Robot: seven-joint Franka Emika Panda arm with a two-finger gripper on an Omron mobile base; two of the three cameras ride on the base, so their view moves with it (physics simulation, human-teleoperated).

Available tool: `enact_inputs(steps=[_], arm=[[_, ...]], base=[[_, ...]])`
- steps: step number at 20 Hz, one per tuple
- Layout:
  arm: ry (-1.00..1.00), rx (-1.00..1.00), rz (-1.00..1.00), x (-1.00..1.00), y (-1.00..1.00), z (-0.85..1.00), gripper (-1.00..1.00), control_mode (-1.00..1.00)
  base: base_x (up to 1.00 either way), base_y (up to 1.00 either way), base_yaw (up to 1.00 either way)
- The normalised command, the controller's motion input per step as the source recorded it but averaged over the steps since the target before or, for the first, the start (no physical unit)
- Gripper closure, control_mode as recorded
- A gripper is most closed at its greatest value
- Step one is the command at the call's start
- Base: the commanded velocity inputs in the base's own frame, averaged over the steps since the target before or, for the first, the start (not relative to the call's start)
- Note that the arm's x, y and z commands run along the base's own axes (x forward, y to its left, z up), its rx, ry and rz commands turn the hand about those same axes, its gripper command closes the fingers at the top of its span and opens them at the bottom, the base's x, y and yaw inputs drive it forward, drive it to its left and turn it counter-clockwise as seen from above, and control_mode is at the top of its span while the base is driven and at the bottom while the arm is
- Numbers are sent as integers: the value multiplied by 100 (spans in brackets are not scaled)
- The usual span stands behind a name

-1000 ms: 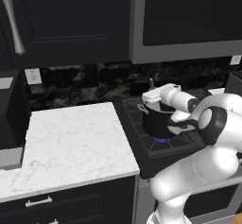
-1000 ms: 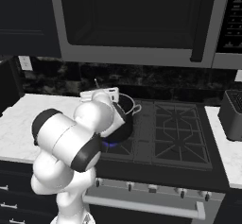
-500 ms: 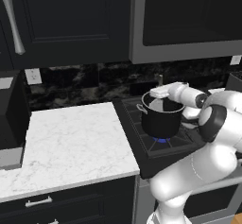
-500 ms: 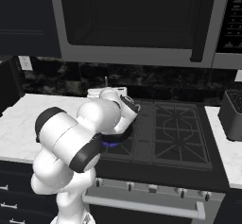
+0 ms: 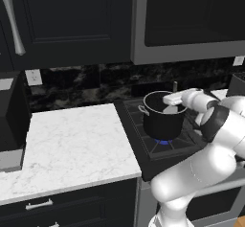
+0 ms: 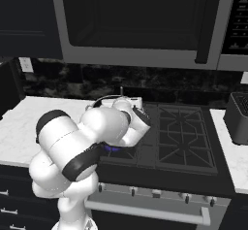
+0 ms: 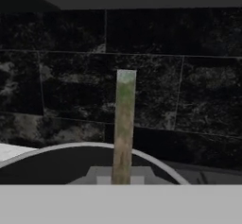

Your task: Put the lime and lemon wedge in the pot. Retrieve the spatula and lightly stir the vegetables in the pot.

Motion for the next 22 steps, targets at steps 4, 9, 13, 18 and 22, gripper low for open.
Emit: enact_inputs(steps=[4,9,13,18,22], arm=[[-21,0,11,12,-7,-62,100,-100],[-20,0,15,57,6,-66,100,-100],[-18,0,14,48,1,-50,100,-100],[-22,0,15,34,0,-19,100,-100],[-31,2,16,1,-2,0,100,-100]], base=[[0,0,0],[0,0,0],[0,0,0],[0,0,0],[0,0,0]])
